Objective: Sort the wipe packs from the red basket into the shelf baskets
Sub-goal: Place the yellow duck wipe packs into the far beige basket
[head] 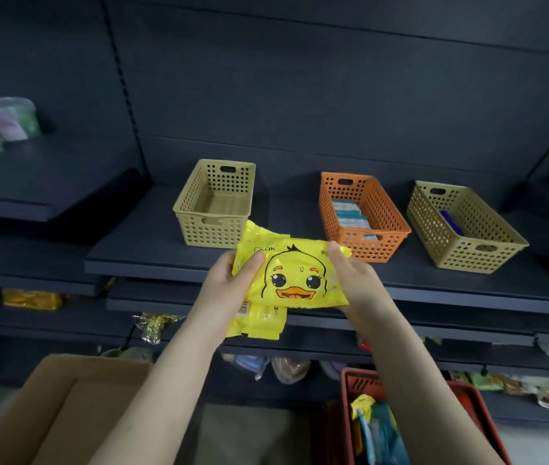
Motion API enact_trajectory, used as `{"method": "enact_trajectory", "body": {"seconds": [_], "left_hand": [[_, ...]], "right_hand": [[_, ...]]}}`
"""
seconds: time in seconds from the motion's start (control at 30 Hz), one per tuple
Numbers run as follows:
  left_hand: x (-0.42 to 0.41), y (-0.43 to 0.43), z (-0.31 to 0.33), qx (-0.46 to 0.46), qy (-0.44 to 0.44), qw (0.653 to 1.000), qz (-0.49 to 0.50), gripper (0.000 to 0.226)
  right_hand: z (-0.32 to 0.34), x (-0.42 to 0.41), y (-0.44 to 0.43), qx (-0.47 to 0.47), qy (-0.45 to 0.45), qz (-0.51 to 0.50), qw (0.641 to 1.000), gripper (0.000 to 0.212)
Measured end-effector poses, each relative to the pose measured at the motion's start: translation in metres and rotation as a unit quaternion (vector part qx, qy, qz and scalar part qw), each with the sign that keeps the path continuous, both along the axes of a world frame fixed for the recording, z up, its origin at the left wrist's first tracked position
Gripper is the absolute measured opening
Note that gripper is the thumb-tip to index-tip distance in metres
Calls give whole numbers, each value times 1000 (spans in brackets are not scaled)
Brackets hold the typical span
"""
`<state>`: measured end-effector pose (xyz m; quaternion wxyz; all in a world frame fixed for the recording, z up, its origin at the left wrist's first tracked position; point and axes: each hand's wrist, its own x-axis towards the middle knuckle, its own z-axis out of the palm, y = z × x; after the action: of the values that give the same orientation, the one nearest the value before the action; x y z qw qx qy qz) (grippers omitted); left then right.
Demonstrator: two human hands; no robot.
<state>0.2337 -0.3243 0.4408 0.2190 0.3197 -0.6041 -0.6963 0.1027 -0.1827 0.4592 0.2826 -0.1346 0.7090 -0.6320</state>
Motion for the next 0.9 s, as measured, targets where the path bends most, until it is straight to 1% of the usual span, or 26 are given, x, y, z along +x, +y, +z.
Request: {"method": "enact_trajectory", "body": {"seconds": [0.03, 0.07, 0.1, 0.13, 0.17, 0.2, 0.23, 0.27, 0.3, 0.4, 0.57, 0.7, 0.8, 0.87, 0.9], "left_hand": [[-2, -5, 3, -1, 4, 1000, 3, 21], [-5, -11, 5, 4, 5, 1000, 4, 19], [-8, -17, 9, 11, 10, 1000, 5, 16], [-10, -25, 13, 15, 21, 1000, 3, 13], [-11, -33, 16, 20, 28, 999, -1, 12], [-15, -44, 16, 23, 29, 999, 1, 17], [-19, -54, 19, 32, 27, 999, 3, 28], [-23, -65, 20, 42, 25, 999, 7, 41], [-28, -76, 21, 47, 22, 998, 19, 46], [-46, -109, 23, 70, 15, 996, 47, 31], [-86, -161, 27, 79, 27, 992, 91, 37], [-106, -201, 24, 93, 24, 989, 114, 40], [-112, -227, 20, 109, 18, 986, 127, 40], [-115, -246, 19, 117, 13, 981, 156, 38], [-115, -256, 18, 114, 14, 978, 173, 33]], "right_hand": [[1, -3, -11, 14, 23, -20, 999, 94], [2, -5, -21, 7, 37, -35, 999, 99], [3, -7, -30, -10, 38, -44, 998, 94], [8, -7, -39, -34, 24, -48, 998, 83], [12, -9, -46, -56, 3, -45, 997, 67], [10, -16, -52, -70, -16, -36, 997, 51], [10, -23, -60, -80, -32, -19, 996, 41], [11, -30, -68, -84, -40, -1, 996, 37], [12, -37, -78, -89, -42, 11, 995, 37], [16, -61, -112, -111, -39, 50, 992, 41], [23, -111, -169, -126, -48, 109, 985, 43], [26, -141, -213, -132, -81, 143, 977, 41], [25, -152, -240, -102, -97, 147, 979, 41], [26, -162, -255, -88, -101, 113, 985, 38], [27, -170, -263, -80, -97, 85, 989, 36]]}}
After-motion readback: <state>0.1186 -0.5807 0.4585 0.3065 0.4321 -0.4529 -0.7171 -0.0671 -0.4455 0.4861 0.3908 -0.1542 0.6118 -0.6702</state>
